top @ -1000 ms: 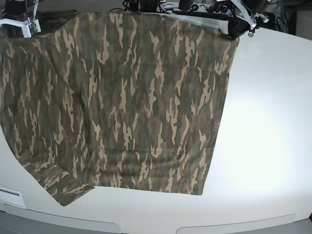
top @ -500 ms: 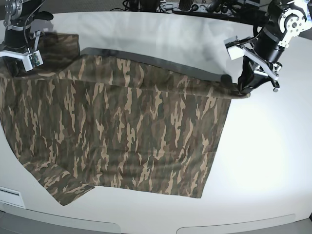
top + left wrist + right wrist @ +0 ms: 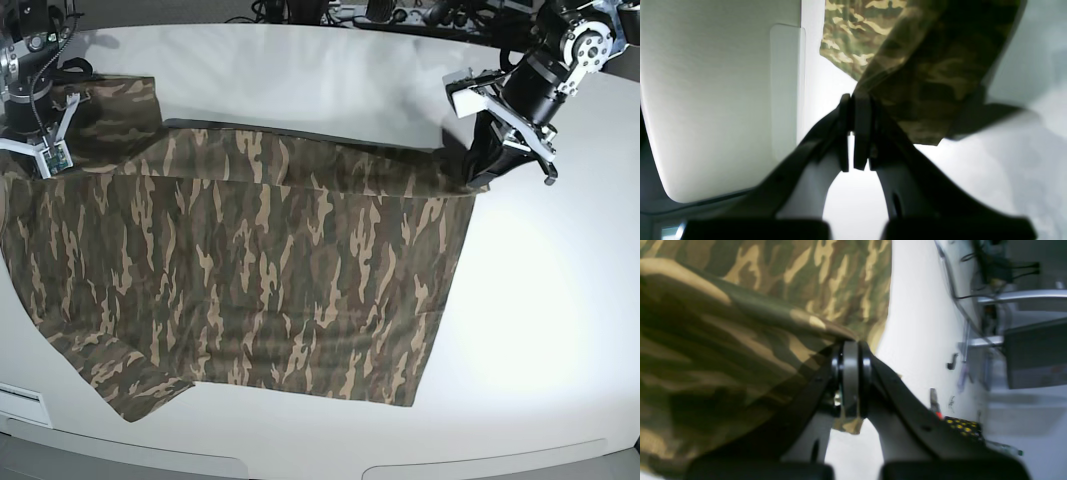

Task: Fold the T-shirt properly
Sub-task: 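Lower the shirt edge and open both grippers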

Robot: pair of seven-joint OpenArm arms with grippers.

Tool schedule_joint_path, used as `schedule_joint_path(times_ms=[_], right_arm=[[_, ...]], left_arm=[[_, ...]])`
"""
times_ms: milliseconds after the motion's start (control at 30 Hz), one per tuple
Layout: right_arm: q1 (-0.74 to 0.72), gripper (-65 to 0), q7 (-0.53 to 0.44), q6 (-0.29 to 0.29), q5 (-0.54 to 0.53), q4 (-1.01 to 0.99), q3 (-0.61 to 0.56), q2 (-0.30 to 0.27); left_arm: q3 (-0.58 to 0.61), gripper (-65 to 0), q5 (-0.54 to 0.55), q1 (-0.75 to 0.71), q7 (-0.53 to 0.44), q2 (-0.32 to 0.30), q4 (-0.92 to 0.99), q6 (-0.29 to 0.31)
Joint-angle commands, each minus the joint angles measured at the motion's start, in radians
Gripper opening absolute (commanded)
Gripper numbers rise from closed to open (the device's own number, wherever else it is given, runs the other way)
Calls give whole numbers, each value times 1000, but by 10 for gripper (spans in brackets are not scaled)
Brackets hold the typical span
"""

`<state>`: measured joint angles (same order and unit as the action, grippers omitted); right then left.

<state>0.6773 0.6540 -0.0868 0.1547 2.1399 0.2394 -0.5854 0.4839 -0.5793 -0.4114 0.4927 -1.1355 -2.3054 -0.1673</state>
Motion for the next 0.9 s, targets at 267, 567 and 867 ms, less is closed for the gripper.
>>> schedule_joint_path(times_ms=[267,567,867], right_arm=[[-82,-650,-34,-22,-55,-76,11,-16],[-96,-650,-61,-44,-73,-80,10,-14],[-112,-650,-60,0,-92,-80,10,-13]], left_arm=[[-7,-650,96,151,-61,78,125,53],[-7,-650,171,180,-98,92,135,75],[-7,-650,193,229,-124,122,234,91]])
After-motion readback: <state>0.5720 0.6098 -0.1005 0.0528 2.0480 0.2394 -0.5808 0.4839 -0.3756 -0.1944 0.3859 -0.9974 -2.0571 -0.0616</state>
